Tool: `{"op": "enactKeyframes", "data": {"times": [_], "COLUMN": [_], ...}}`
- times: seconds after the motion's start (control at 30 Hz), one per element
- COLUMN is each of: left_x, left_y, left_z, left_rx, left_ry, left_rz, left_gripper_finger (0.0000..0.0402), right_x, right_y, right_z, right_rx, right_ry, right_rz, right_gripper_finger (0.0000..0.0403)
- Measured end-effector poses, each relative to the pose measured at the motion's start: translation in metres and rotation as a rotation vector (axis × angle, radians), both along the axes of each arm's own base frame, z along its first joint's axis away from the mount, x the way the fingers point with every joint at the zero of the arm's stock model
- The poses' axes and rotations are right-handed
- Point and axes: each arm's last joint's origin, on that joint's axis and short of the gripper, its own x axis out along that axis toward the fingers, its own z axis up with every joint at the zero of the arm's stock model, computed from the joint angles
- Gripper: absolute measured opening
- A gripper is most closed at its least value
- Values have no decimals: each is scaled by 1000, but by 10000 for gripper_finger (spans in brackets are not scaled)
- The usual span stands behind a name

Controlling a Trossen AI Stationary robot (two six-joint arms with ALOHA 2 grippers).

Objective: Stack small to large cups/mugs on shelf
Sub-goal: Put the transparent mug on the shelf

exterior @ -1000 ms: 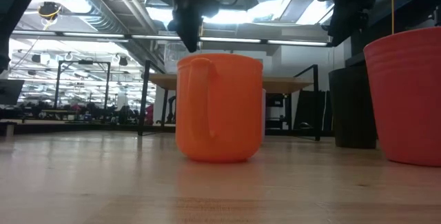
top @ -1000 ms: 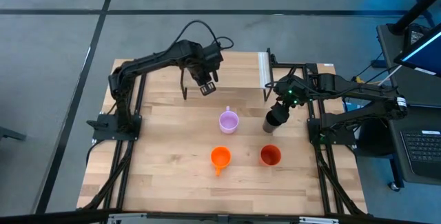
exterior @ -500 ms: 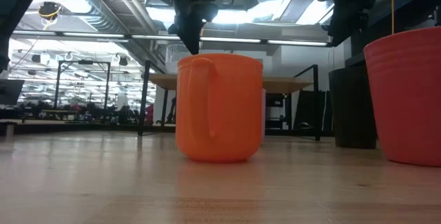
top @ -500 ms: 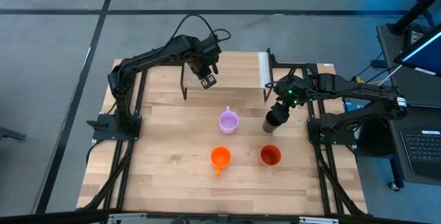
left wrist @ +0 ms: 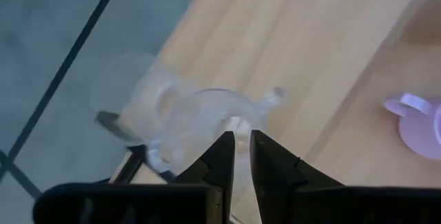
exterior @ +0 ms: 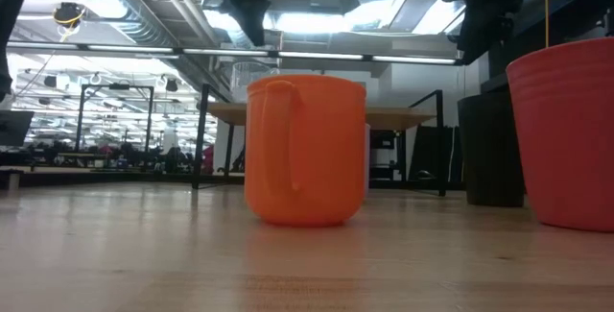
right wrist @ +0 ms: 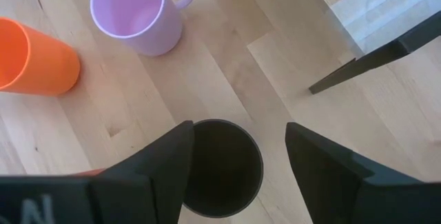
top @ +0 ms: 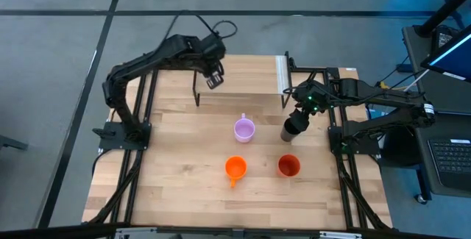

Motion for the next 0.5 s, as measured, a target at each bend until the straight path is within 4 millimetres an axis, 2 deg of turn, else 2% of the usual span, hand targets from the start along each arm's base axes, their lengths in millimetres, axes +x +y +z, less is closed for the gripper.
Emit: {"op": "enactKeyframes", "data": {"times": [0.1, 0.27, 0.37, 0.5], "left_x": [-6, -9, -7, -1], "left_y": [10, 34, 41, 47], "left_z": [0, -18, -26, -36], "left_rx": [-5, -81, -155, -170], "left_ry": [5, 75, 65, 80], "left_rz": [38, 101, 108, 113], "left_gripper_finger": [41, 41, 41, 41], "right_x": [0, 0, 0, 0], "right_y": [0, 0, 0, 0], "right_z": [0, 0, 0, 0], "right_rx": [2, 3, 3, 2], "right_ry": [-1, -1, -1, -1], "right_rz": [-3, -5, -5, -4], "right_gripper_finger": [232, 232, 232, 232]}}
